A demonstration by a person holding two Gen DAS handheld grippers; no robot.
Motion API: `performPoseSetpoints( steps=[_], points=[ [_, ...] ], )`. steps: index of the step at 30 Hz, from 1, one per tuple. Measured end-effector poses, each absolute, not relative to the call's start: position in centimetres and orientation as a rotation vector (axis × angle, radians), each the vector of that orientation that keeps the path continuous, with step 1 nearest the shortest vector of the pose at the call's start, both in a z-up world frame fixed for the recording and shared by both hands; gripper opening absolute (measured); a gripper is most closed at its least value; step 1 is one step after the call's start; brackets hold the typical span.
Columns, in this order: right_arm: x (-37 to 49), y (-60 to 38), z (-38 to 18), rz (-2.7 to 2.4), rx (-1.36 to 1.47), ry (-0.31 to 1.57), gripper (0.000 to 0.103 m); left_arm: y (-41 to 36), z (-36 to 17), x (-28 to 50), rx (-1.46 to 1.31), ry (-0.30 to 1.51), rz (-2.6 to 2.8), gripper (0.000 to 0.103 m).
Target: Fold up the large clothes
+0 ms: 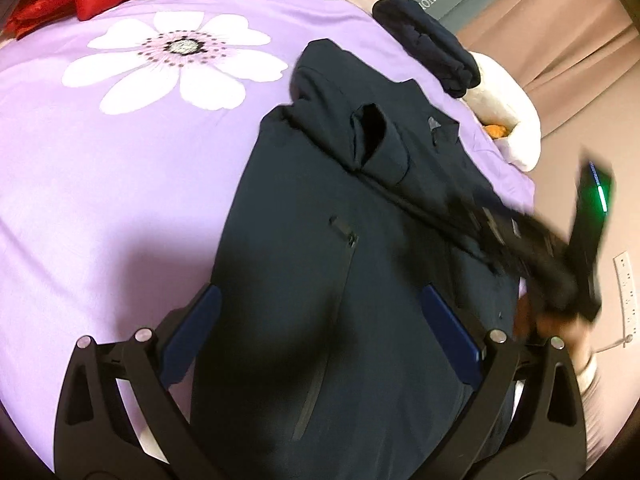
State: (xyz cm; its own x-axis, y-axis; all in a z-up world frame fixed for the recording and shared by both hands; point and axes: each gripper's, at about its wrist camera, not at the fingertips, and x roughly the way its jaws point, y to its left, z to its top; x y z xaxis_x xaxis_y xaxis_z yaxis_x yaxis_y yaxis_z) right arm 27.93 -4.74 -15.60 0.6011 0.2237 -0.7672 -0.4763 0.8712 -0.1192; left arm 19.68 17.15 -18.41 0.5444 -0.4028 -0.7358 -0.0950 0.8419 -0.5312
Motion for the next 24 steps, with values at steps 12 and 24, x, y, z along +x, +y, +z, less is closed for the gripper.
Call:
performPoseSetpoints(
  steps=[12,24],
  points=[
    [25.4,-28.3,-15.8,0.029,-0.111,0.834,0.072,14.8,-18.0,33.3,-0.915,0.952,-0.416,0.1],
    [26.5,-33.8,-19.8,-0.008,-0.095,0.85,0.049,8.8,-18.4,43.2,-0.8,1.028,-0.373,0.007]
  ],
)
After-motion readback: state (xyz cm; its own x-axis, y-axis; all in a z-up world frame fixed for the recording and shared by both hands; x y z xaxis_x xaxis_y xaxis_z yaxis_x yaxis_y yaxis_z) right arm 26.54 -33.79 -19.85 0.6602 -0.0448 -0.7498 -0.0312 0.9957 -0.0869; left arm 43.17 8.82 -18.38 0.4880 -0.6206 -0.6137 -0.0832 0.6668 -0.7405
